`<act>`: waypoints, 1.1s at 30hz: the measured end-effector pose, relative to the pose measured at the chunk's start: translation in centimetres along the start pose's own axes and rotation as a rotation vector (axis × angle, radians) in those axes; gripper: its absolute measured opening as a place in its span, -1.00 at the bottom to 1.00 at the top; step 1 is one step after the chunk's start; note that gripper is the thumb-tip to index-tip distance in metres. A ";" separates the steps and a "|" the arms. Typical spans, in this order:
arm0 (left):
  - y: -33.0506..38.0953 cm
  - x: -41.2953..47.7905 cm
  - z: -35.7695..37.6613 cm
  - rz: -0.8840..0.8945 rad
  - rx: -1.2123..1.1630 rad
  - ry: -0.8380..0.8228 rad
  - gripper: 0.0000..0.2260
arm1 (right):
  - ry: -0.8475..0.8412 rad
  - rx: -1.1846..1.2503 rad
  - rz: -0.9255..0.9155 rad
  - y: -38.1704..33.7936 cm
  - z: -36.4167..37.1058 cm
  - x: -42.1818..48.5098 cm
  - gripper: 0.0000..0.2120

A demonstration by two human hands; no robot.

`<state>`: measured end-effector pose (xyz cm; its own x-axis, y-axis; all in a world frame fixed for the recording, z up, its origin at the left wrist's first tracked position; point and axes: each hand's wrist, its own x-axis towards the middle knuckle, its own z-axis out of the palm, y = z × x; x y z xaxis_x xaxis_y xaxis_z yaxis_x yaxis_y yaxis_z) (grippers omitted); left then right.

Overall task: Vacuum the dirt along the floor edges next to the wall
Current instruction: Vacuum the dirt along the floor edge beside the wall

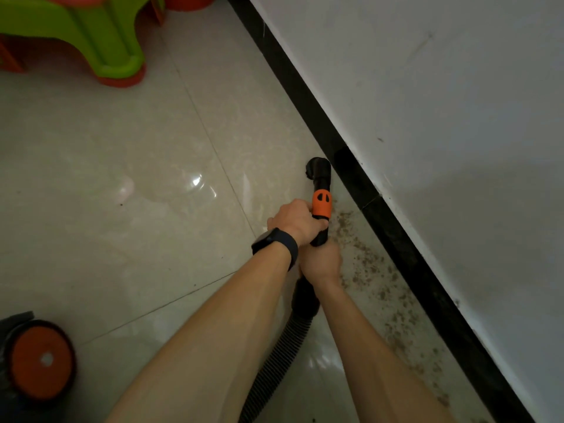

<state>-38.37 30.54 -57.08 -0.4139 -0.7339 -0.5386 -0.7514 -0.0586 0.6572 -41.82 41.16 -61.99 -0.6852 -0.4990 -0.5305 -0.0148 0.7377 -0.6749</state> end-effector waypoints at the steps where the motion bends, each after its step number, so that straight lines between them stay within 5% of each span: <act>1: -0.4 -0.2 -0.2 0.006 0.008 -0.062 -0.63 | 0.006 0.020 -0.006 0.0 0.0 -0.4 -0.95; 9: -3.5 -3.4 -1.9 0.067 0.138 -0.458 -0.61 | -0.041 0.215 0.102 3.7 1.1 -8.0 -0.91; 15: -7.8 -7.5 -1.2 0.052 -0.094 -0.358 -0.72 | -0.336 0.439 0.166 5.2 2.0 -10.9 -0.81; 19: -11.2 -10.3 -0.1 -0.007 -0.244 -0.236 -0.61 | -0.353 0.940 0.369 4.9 -0.3 -9.6 -0.85; 23: -12.9 -13.1 2.8 -0.069 -0.226 -0.307 -0.69 | -0.394 0.622 0.242 2.4 -2.2 -5.8 -0.62; 26: -13.2 -14.2 3.7 -0.057 -0.165 -0.326 -0.60 | -0.403 0.516 0.184 -0.3 -1.8 -4.2 -0.68; 33: -15.3 -15.4 0.6 0.072 0.143 -0.323 -0.69 | -0.323 0.721 0.329 0.0 1.9 -6.1 -0.85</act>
<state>-20.84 43.16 -59.15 -0.5922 -0.4799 -0.6473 -0.7692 0.0973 0.6316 -36.28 43.33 -59.78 -0.3306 -0.4961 -0.8029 0.6905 0.4527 -0.5641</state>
